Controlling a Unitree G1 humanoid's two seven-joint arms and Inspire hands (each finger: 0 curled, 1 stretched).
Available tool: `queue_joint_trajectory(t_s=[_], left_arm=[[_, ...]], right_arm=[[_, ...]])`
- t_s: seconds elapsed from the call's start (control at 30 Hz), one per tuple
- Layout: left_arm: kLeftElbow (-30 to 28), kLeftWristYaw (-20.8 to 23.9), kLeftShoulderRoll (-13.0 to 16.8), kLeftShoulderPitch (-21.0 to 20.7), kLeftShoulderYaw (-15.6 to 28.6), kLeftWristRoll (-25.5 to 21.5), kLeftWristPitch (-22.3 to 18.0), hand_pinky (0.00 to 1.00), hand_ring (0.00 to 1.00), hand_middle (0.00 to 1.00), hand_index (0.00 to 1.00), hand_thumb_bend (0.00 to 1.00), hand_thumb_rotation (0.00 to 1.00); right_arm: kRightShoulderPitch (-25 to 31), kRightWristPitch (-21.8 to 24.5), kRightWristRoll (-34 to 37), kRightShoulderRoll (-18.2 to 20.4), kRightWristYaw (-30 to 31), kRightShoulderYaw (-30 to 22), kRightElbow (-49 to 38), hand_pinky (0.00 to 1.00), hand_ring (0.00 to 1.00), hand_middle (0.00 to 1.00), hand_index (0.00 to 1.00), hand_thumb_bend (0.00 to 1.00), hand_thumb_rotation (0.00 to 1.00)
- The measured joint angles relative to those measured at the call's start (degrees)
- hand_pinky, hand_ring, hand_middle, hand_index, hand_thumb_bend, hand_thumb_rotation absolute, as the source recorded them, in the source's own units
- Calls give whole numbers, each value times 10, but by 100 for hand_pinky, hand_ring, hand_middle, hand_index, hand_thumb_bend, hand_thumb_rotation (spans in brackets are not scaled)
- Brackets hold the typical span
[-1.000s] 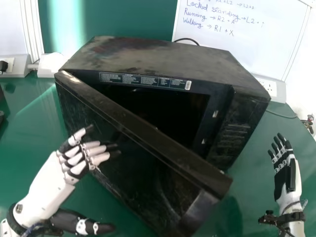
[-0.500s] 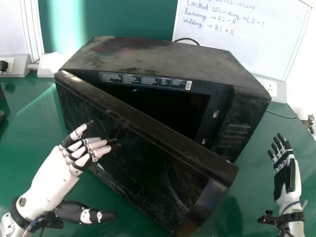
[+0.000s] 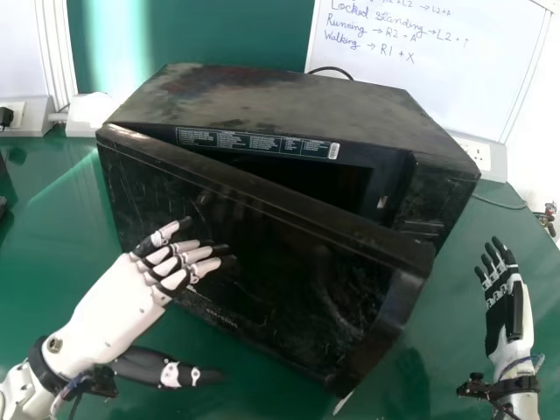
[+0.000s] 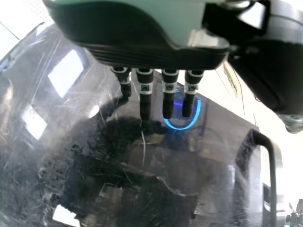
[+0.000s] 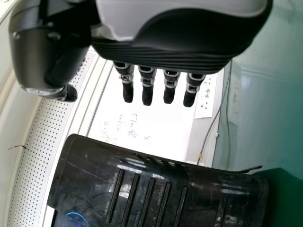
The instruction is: Put biscuit inside oven
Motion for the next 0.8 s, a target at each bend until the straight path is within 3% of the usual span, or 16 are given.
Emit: queue_joint_trajectory(t_s=[0.37, 0.8], left_arm=[[-8, -20, 34, -14, -35, -20, 51, 76, 87, 92, 91, 100, 100], [-66, -91, 52, -25, -58, -35, 137, 73, 86, 93, 89, 100, 100]], right_arm=[[0, 4, 0, 1, -1, 1, 0, 100, 100, 100, 100, 61, 52], [0, 0, 0, 8, 0, 5, 0, 100, 100, 100, 100, 62, 49]])
